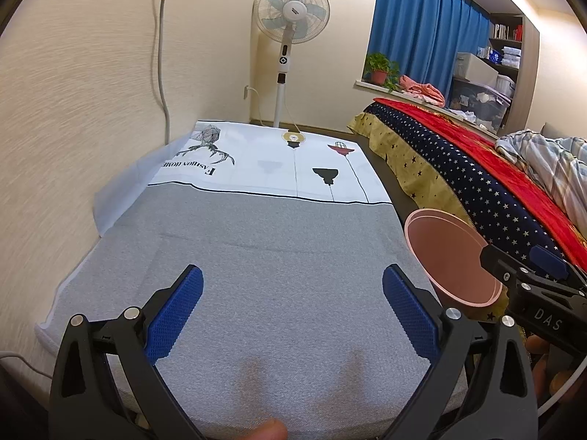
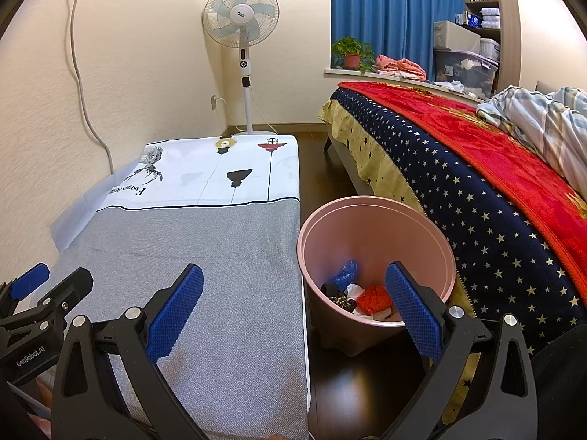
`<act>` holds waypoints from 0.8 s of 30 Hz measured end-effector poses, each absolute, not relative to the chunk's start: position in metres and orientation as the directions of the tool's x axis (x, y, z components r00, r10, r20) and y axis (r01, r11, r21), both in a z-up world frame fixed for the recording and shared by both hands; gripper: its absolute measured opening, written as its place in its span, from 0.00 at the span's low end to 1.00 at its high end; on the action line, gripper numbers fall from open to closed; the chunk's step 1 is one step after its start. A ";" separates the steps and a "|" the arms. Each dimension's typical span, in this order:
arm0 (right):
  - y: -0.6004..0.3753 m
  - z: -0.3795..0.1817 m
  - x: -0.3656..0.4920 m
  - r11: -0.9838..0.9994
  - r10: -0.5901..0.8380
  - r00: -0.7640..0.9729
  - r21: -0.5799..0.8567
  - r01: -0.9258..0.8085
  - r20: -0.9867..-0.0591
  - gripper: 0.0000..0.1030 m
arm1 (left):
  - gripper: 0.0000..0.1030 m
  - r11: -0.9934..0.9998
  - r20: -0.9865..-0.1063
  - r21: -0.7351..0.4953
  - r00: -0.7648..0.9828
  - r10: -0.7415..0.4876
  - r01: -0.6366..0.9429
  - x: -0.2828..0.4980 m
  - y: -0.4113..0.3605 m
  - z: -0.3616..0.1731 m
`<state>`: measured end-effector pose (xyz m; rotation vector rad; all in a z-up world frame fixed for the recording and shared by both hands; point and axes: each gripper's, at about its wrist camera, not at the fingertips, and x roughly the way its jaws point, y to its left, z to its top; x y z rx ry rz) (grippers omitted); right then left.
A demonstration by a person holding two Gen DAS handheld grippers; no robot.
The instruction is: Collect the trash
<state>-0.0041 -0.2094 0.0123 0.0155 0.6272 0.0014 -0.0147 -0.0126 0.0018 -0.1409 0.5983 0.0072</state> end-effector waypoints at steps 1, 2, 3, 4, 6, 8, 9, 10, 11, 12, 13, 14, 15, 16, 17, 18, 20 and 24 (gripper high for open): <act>-0.209 0.012 -0.004 1.000 0.006 0.810 0.015 0.003 -0.587 0.95 | 0.92 0.990 -0.562 -0.131 0.827 -0.035 -0.048 -0.015 -0.013 0.002; -0.209 0.012 -0.004 1.000 0.007 0.810 0.015 0.003 -0.587 0.95 | 0.92 0.990 -0.561 -0.131 0.827 -0.035 -0.048 -0.015 -0.013 0.002; -0.209 0.012 -0.004 1.000 0.006 0.810 0.015 0.003 -0.587 0.95 | 0.92 0.990 -0.562 -0.131 0.826 -0.035 -0.047 -0.015 -0.013 0.002; -0.209 0.012 -0.004 1.000 0.006 0.810 0.014 0.003 -0.587 0.95 | 0.92 0.990 -0.562 -0.130 0.826 -0.034 -0.048 -0.015 -0.013 0.002; -0.210 0.012 -0.004 1.000 0.006 0.810 0.014 0.003 -0.586 0.95 | 0.92 0.990 -0.562 -0.131 0.826 -0.035 -0.047 -0.015 -0.013 0.002; -0.209 0.012 -0.004 1.000 0.006 0.809 0.016 0.004 -0.587 0.95 | 0.92 0.991 -0.562 -0.129 0.826 -0.034 -0.047 -0.015 -0.013 0.002; -0.210 0.012 -0.004 1.000 0.006 0.809 0.016 0.004 -0.587 0.95 | 0.92 0.991 -0.562 -0.128 0.826 -0.034 -0.046 -0.015 -0.013 0.002; -0.209 0.012 -0.004 1.000 0.006 0.810 0.015 0.004 -0.587 0.95 | 0.92 0.991 -0.562 -0.127 0.827 -0.034 -0.045 -0.015 -0.014 0.002; -0.209 0.012 -0.004 1.000 0.006 0.810 0.015 0.003 -0.586 0.95 | 0.92 0.991 -0.561 -0.126 0.827 -0.034 -0.045 -0.015 -0.015 0.002; -0.210 0.012 -0.004 1.000 0.006 0.810 0.015 0.003 -0.587 0.95 | 0.92 0.991 -0.561 -0.126 0.827 -0.034 -0.045 -0.015 -0.015 0.002; -0.210 0.012 -0.004 1.000 0.007 0.810 0.015 0.002 -0.587 0.95 | 0.92 0.991 -0.560 -0.126 0.827 -0.034 -0.045 -0.015 -0.015 0.002; -0.209 0.012 -0.004 1.000 0.006 0.809 0.014 0.002 -0.587 0.95 | 0.92 0.991 -0.560 -0.125 0.828 -0.033 -0.045 -0.015 -0.015 0.002; -0.209 0.012 -0.004 1.000 0.006 0.809 0.014 0.003 -0.587 0.95 | 0.92 0.991 -0.559 -0.123 0.828 -0.031 -0.046 -0.015 -0.015 0.002; -0.210 0.012 -0.004 1.000 0.006 0.809 0.015 0.003 -0.588 0.95 | 0.92 0.992 -0.555 -0.117 0.831 -0.026 -0.047 -0.016 -0.016 0.003; -0.210 0.012 -0.004 1.000 0.007 0.809 0.016 0.003 -0.588 0.95 | 0.92 0.993 -0.553 -0.111 0.833 -0.025 -0.045 -0.016 -0.016 0.003; -0.210 0.012 -0.004 1.000 0.006 0.809 0.016 0.004 -0.588 0.95 | 0.92 0.994 -0.553 -0.105 0.833 -0.023 -0.043 -0.015 -0.016 0.003; -0.210 0.012 -0.004 1.000 0.007 0.808 0.016 0.003 -0.589 0.95 | 0.92 0.994 -0.553 -0.101 0.833 -0.021 -0.042 -0.015 -0.017 0.003; -0.210 0.012 -0.004 1.000 0.007 0.808 0.015 0.001 -0.589 0.95 | 0.92 0.993 -0.550 -0.102 0.835 -0.012 -0.053 -0.012 -0.014 0.004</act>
